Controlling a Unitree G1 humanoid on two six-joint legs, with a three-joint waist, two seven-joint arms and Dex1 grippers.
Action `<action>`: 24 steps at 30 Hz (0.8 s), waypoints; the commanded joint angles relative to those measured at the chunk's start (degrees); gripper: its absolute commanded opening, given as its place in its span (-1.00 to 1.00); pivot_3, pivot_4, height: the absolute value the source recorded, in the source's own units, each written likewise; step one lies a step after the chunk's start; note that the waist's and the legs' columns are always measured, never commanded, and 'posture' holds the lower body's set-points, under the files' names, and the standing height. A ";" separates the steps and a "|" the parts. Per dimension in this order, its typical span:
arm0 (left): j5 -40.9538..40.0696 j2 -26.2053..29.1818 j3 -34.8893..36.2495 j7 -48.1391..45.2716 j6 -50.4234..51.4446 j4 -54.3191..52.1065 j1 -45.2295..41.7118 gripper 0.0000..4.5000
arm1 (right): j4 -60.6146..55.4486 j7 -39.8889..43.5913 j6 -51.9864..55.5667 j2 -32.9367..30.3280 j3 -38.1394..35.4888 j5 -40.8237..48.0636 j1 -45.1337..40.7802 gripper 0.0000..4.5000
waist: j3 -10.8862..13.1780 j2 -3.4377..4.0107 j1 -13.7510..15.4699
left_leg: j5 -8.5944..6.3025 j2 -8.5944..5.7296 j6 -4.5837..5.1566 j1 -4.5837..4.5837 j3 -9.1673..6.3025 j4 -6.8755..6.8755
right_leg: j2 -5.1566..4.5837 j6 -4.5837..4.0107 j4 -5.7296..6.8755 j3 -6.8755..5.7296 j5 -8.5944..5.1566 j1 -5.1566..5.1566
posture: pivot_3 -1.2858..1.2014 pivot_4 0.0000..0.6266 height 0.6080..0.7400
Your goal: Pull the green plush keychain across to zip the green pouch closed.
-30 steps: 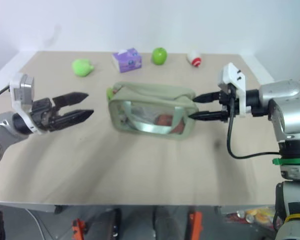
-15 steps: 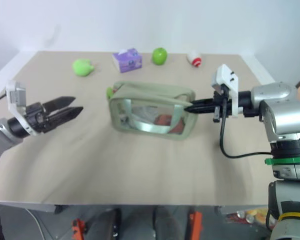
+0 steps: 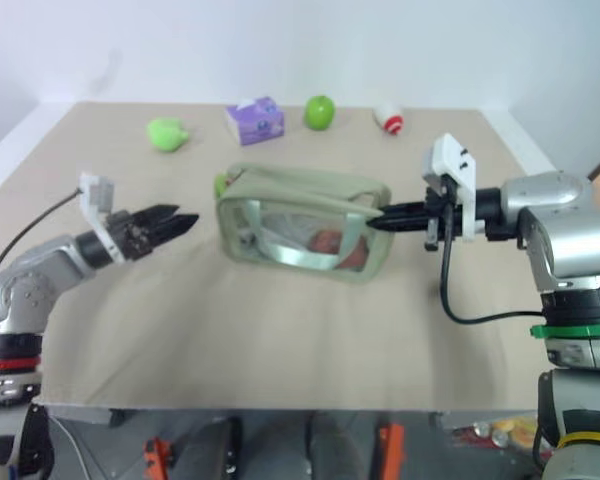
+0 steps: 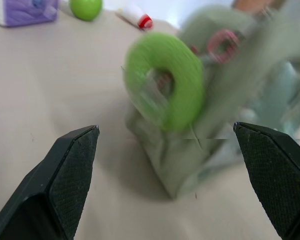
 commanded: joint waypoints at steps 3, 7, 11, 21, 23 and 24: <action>3.38 -1.04 -0.18 0.40 -3.16 4.25 -4.16 0.99 | -3.15 -0.77 0.43 -0.89 -2.72 1.69 0.60 -0.98 | 0.00 0.00 -0.12 | 0.00 0.00 0.00 0.00 0.01 -0.01 | 0.00 0.00 0.00 0.01 0.02 -0.02 | 0.03 -0.52 1.00; 5.98 -2.08 -1.70 -0.46 -4.81 6.29 -5.40 0.99 | -3.73 -1.35 0.85 -0.96 -3.26 1.97 1.14 -0.98 | 0.00 0.00 -0.05 | 0.00 -0.01 0.00 0.00 0.01 -0.01 | 0.00 -0.01 0.00 0.02 0.02 0.00 | 0.03 -0.52 1.00; 8.92 -3.47 -3.27 -1.12 -6.72 9.61 -7.22 0.99 | -4.66 -1.86 1.24 -1.10 -3.96 2.56 2.00 -0.98 | 0.00 0.00 0.11 | 0.01 -0.02 0.01 -0.01 0.00 0.00 | 0.00 0.01 0.00 0.02 0.03 0.00 | 0.03 -0.52 1.00; 14.77 -8.32 -4.61 0.00 -11.79 19.88 -14.59 0.99 | -6.41 -2.90 1.86 -1.05 -4.96 3.38 3.78 -0.98 | 0.00 -0.01 0.12 | 0.04 -0.07 0.04 -0.03 -0.02 0.01 | 0.00 0.22 -0.02 0.06 0.15 0.01 | 0.03 -0.52 1.00; 15.51 -8.67 -4.78 -0.20 -12.21 20.82 -14.92 0.99 | -6.56 -3.14 1.89 -1.10 -5.03 3.59 4.00 -0.98 | 0.00 -0.01 0.12 | 0.04 -0.06 0.04 -0.03 -0.03 0.00 | 0.00 0.23 -0.02 0.06 0.16 0.01 | 0.03 -0.52 1.00; 15.90 -8.77 -4.87 -0.23 -12.39 21.10 -14.94 0.99 | -6.71 -3.24 1.91 -1.15 -5.09 3.70 4.16 -0.98 | 0.00 -0.01 0.12 | 0.04 -0.07 0.04 -0.03 -0.03 0.00 | 0.00 0.24 -0.02 0.06 0.16 0.01 | 0.03 -0.52 1.00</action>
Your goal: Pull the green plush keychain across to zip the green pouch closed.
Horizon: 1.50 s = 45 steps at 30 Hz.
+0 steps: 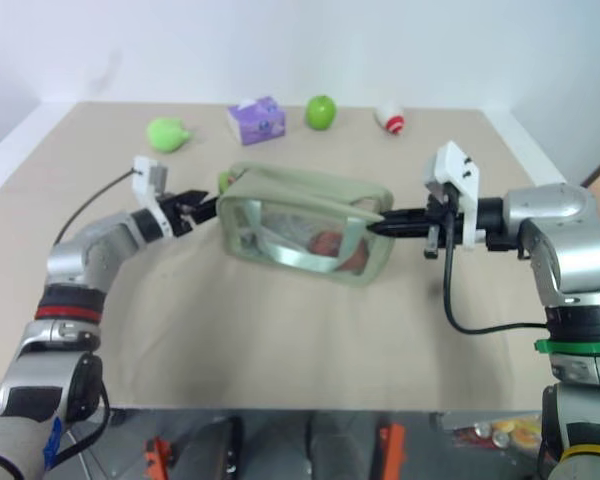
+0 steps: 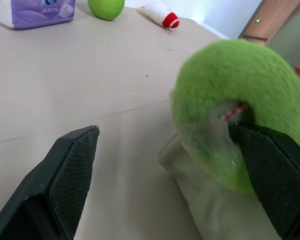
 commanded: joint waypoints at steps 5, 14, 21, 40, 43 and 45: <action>1.76 -0.62 1.97 1.43 -1.98 5.19 -3.12 0.61 | -2.12 -0.53 -0.24 -0.91 -2.56 1.58 0.26 -1.00 | 0.00 0.00 0.03 | 0.01 0.00 0.01 0.00 -0.01 0.00 | 0.00 -0.02 0.00 0.00 -0.01 0.01 | 0.03 -0.52 1.00; 1.90 -0.42 2.39 0.61 -3.00 5.43 -3.15 -0.76 | -1.44 -0.66 -0.48 -0.37 -2.04 1.45 -0.46 -1.00 | 0.00 0.00 0.01 | 0.02 -0.01 0.02 0.00 -0.01 0.01 | 0.00 -0.01 0.00 0.01 0.00 0.00 | 0.03 -0.52 1.00; 2.93 -0.67 2.74 2.41 -4.50 5.85 -4.31 -0.99 | -1.28 -0.77 -0.81 -0.01 -1.65 1.38 -0.61 -1.00 | 0.00 0.00 0.02 | 0.02 -0.01 0.02 0.00 -0.01 0.01 | 0.00 -0.02 0.00 0.01 0.00 0.01 | 0.03 -0.52 1.00; 4.87 -5.73 -2.40 0.11 -7.27 -3.04 -18.36 -0.99 | -1.56 -1.69 -0.94 0.71 -1.74 1.49 -0.57 -1.00 | 0.00 0.00 -0.02 | 0.02 -0.03 0.01 -0.01 0.00 0.01 | 0.00 0.14 -0.01 0.02 0.09 0.01 | 0.03 -0.52 1.00; 5.59 -7.01 -3.73 -0.72 -8.51 -2.82 -21.31 -0.99 | -1.59 -1.84 -1.01 0.86 -1.65 1.39 -0.57 -1.00 | 0.00 0.00 -0.06 | 0.02 -0.03 0.01 0.00 0.00 0.01 | 0.02 0.14 -0.01 0.05 0.09 0.00 | 0.03 -0.52 1.00; 6.30 -7.78 -4.25 -0.89 -9.56 -2.03 -23.22 -0.99 | -1.60 -1.94 -1.04 0.92 -1.62 1.33 -0.60 -1.00 | 0.00 0.00 -0.15 | 0.02 -0.03 0.01 0.00 0.00 0.01 | 0.03 0.14 -0.01 0.06 0.08 0.00 | 0.03 -0.52 1.00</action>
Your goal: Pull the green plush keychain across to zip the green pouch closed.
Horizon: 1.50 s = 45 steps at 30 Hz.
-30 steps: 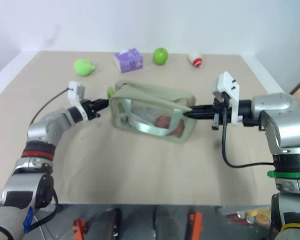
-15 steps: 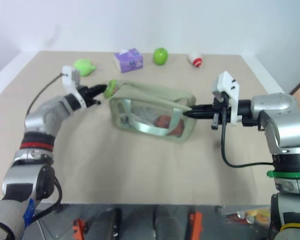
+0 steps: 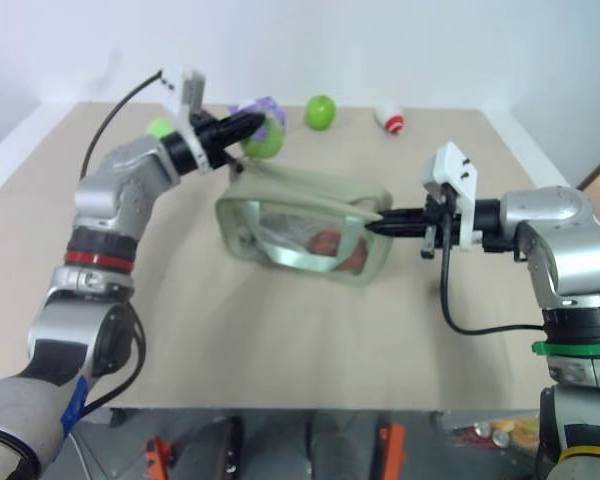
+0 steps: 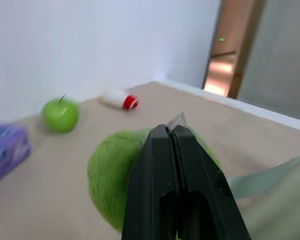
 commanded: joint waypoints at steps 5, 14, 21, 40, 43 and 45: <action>2.04 -2.39 -1.41 -1.17 -4.63 0.56 -8.02 -0.99 | -1.48 -0.54 -0.55 0.12 -1.63 1.00 -1.20 -1.00 | 0.00 0.00 -0.05 | 0.00 -0.01 0.00 -0.01 0.00 0.00 | 0.02 0.01 0.00 0.04 0.00 0.00 | 0.03 -0.52 1.00; 5.61 -6.00 -6.09 -5.50 -8.62 1.70 -11.49 -0.99 | -1.47 -0.80 -0.57 0.46 -1.43 1.01 -1.47 -1.00 | 0.00 0.00 0.14 | 0.00 -0.09 0.00 -0.07 0.01 -0.01 | 0.00 0.08 -0.05 0.15 -0.04 0.00 | 0.03 -0.52 1.00; 7.47 -8.17 -8.48 -8.92 -10.35 2.14 -11.21 -0.99 | -1.62 -1.03 -0.46 0.69 -1.41 1.06 -1.49 -1.00 | 0.00 0.00 0.12 | -0.01 -0.09 0.00 -0.08 0.01 -0.01 | 0.00 0.09 -0.05 0.16 -0.06 -0.01 | 0.03 -0.52 1.00; 3.80 -5.13 -8.51 -16.34 -1.16 -7.30 -6.71 0.50 | -1.06 -0.84 -0.48 1.70 -0.50 0.60 -2.29 -1.00 | 0.00 0.01 -0.10 | -0.01 -0.09 0.01 -0.05 0.03 -0.03 | 0.03 0.07 -0.04 0.23 -0.08 -0.04 | 0.03 -0.52 1.00; 4.25 -3.01 -7.50 -14.81 -0.52 -7.88 -6.59 0.95 | -0.83 -0.91 -0.63 2.27 -0.14 0.53 -2.57 -1.00 | 0.00 0.01 -0.07 | -0.01 -0.09 0.01 -0.06 0.03 -0.03 | 0.02 0.09 -0.05 0.23 -0.07 -0.02 | 0.03 -0.52 1.00; 3.71 -1.63 -6.08 -13.74 0.39 -7.51 -6.99 0.98 | -0.82 -0.97 -0.67 2.58 -0.01 0.46 -2.59 -1.00 | 0.00 0.01 -0.12 | -0.01 -0.09 0.01 -0.06 0.04 -0.03 | 0.02 0.11 -0.05 0.24 -0.06 -0.03 | 0.03 -0.52 1.00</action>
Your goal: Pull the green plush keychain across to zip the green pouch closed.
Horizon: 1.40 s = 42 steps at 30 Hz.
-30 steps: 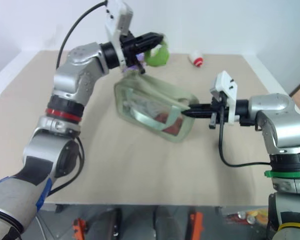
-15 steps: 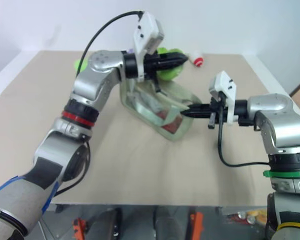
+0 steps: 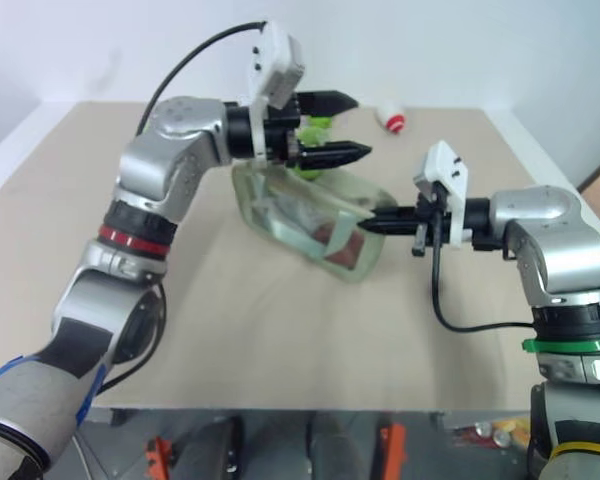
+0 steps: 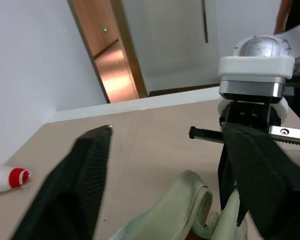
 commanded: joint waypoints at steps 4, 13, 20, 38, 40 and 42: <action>-3.94 7.09 9.74 4.19 3.17 0.97 -2.28 0.98 | -1.20 -0.03 -0.67 0.70 -0.64 0.59 -1.29 -1.00 | 0.00 0.00 -0.26 | 0.00 0.07 0.00 0.02 -0.01 0.00 | 0.07 0.01 0.01 0.00 0.01 -0.01 | 0.03 -0.52 1.00; -7.48 21.41 10.65 -9.36 4.85 -6.74 11.17 0.98 | -1.37 -0.04 -0.63 1.35 -0.66 0.66 -0.67 -1.00 | -0.02 0.05 -1.18 | -0.01 0.11 -0.01 0.05 -0.03 -0.03 | 0.09 -0.03 0.06 -0.01 -0.01 0.03 | 0.03 -0.52 1.00; -5.09 24.79 7.70 -13.59 1.81 -6.35 21.11 0.98 | -0.73 0.23 -0.89 2.01 -0.27 0.50 -1.08 -1.00 | -0.02 0.04 -1.16 | 0.01 0.12 0.00 0.03 -0.03 0.04 | 0.09 -0.27 0.07 -0.05 -0.05 0.02 | 0.03 -0.52 1.00; -1.94 16.74 8.80 -6.24 -6.57 14.28 12.27 0.98 | -1.14 0.68 -0.33 1.67 -0.10 0.56 -1.37 -1.00 | -0.02 0.03 -1.10 | 0.04 0.12 0.06 0.03 -0.05 0.05 | 0.11 -0.09 0.07 -0.06 0.08 0.02 | 0.03 -0.52 1.00; -1.69 15.85 8.62 -6.44 -7.25 15.67 11.08 0.98 | -1.37 0.62 -0.24 1.57 -0.23 0.62 -1.22 -1.00 | -0.02 0.03 -1.10 | 0.04 0.12 0.06 0.02 -0.05 0.05 | 0.11 -0.09 0.07 -0.06 0.08 0.03 | 0.03 -0.52 1.00; -1.21 15.38 8.15 -7.41 -8.27 16.47 10.69 0.98 | -1.71 0.56 -0.12 1.40 -0.42 0.72 -0.94 -1.00 | -0.02 0.04 -1.17 | 0.04 0.11 0.05 0.02 -0.04 0.05 | 0.10 -0.06 0.07 -0.04 0.10 0.02 | 0.03 -0.52 1.00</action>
